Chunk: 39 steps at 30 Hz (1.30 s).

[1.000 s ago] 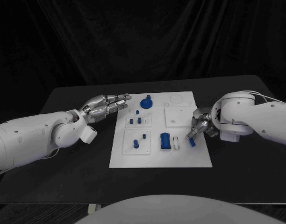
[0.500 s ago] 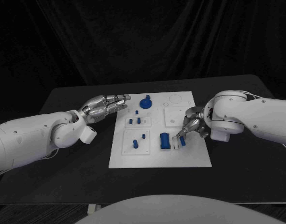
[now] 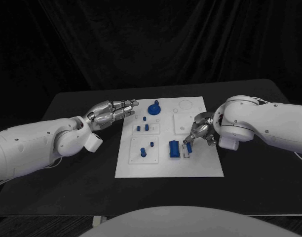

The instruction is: Assemble the parts on the task board

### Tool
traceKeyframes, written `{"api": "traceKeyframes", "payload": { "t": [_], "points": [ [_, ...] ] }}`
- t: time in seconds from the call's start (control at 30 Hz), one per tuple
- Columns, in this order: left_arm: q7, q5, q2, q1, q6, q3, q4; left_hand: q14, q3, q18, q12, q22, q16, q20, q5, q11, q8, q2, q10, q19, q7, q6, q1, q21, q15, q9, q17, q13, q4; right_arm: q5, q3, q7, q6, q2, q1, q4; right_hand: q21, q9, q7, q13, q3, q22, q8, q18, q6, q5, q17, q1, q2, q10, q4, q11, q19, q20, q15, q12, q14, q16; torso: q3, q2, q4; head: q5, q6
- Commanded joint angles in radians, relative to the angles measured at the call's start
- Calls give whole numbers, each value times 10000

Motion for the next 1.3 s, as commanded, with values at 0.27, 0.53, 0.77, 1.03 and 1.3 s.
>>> {"api": "traceKeyframes", "payload": {
  "t": [0.27,0.53,0.77,1.03,1.3],
  "points": [
    [93,44,18,-14,129,11,19,-4,-14,69,45,-13,-37,58,24,89,42,-13,20,-10,106,88,50,-34,81,8,-12,9,-73,154,2,-89,-151,-10,-109,-3,-145,74,21,2629,145,753,53,169,-141,-215,-81,-91,26,1041,-64,-5,-71,31,-54,26,164,-110,1,-1,-1,14,-1],
    [76,44,8,-14,123,11,23,-4,-14,69,45,-13,-37,58,24,89,42,-13,20,-10,106,88,50,-34,81,8,-12,9,-73,58,1,-104,-93,-64,-183,22,-244,113,39,2629,201,723,50,181,-187,-299,-160,-117,75,1041,-70,8,-83,37,-47,26,150,-161,2,-3,0,5,-1],
    [61,44,25,-14,138,11,15,-4,-14,69,45,-13,-37,58,24,89,42,-13,20,-10,106,88,50,-34,81,8,-12,9,-73,31,1,-110,-79,-75,-208,38,-303,169,50,2629,228,703,54,184,-231,-512,-194,-218,109,1041,-43,21,-79,50,-34,26,149,-192,2,-4,-2,0,-1],
    [43,44,29,-15,153,11,11,-4,-17,66,46,-13,-37,60,27,92,45,-24,23,-10,109,83,43,-34,86,6,-12,8,-85,23,1,-112,-82,-63,-232,35,-360,231,54,2629,250,684,68,189,-258,-755,-233,-293,134,1041,-35,25,-70,55,-30,26,151,-223,2,-2,0,9,-1],
    [30,44,25,-15,167,11,11,-4,-14,65,40,-13,-37,60,34,93,46,-27,23,-10,110,80,44,-34,87,6,-12,7,-94,14,1,-117,-40,-47,-262,8,-504,311,55,2629,242,641,83,205,-290,-1139,-312,-427,154,1041,10,30,-68,63,-25,26,145,-281,1,-3,0,28,-1]
  ]
}}
